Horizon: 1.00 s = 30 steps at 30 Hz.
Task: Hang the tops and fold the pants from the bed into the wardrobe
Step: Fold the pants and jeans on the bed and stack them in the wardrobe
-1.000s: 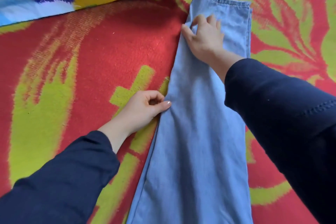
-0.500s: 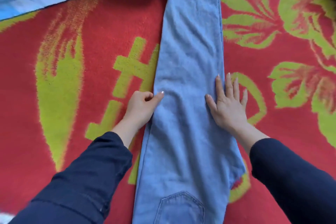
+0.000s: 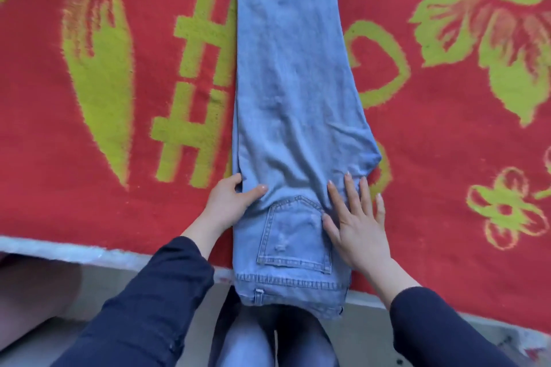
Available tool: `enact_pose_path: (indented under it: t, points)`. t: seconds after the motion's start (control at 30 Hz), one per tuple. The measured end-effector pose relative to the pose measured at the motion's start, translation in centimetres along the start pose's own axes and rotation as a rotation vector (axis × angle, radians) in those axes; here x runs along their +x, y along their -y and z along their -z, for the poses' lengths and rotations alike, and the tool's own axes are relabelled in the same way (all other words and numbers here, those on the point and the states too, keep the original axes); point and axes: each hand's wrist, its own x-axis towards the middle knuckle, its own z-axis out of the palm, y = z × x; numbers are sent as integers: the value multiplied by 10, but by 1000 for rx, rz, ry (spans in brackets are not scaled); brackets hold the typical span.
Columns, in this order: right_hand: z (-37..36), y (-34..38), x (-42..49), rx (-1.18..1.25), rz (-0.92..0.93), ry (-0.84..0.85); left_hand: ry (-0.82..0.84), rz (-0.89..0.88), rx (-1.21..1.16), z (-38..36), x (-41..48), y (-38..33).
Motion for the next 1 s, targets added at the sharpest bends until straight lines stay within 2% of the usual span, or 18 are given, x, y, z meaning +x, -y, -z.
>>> enact_pose_path:
  t: [0.13, 0.23, 0.3, 0.4, 0.57, 0.7, 0.77, 0.87, 0.93, 1.0]
  points:
    - [-13, 5, -50, 224, -107, 101, 29, 93, 26, -13, -36, 35]
    - [-16, 11, -80, 452, -245, 36, -69, 127, -17, -27, -66, 65]
    - [-19, 16, -97, 674, -383, -30, -71, 154, -62, -40, -89, 78]
    - [-24, 19, -110, 961, -546, 63, -19, 140, -128, -57, -122, 91]
    - [-2, 0, -107, 1149, -475, 139, -123, 44, -222, -68, -151, 92]
    - [12, -10, -135, 1126, -509, 185, -135, 114, -343, -81, -189, 91]
    - [13, -17, -161, 1073, -565, 302, -31, 180, -367, -86, -213, 99]
    - [24, -27, -194, 1054, -606, 537, 171, 130, -82, -93, -246, 107]
    - [41, -31, -199, 1022, -589, 515, 241, 150, -1, -91, -254, 99]
    - [62, -34, -189, 1067, -542, 448, 232, 238, -161, -79, -250, 76]
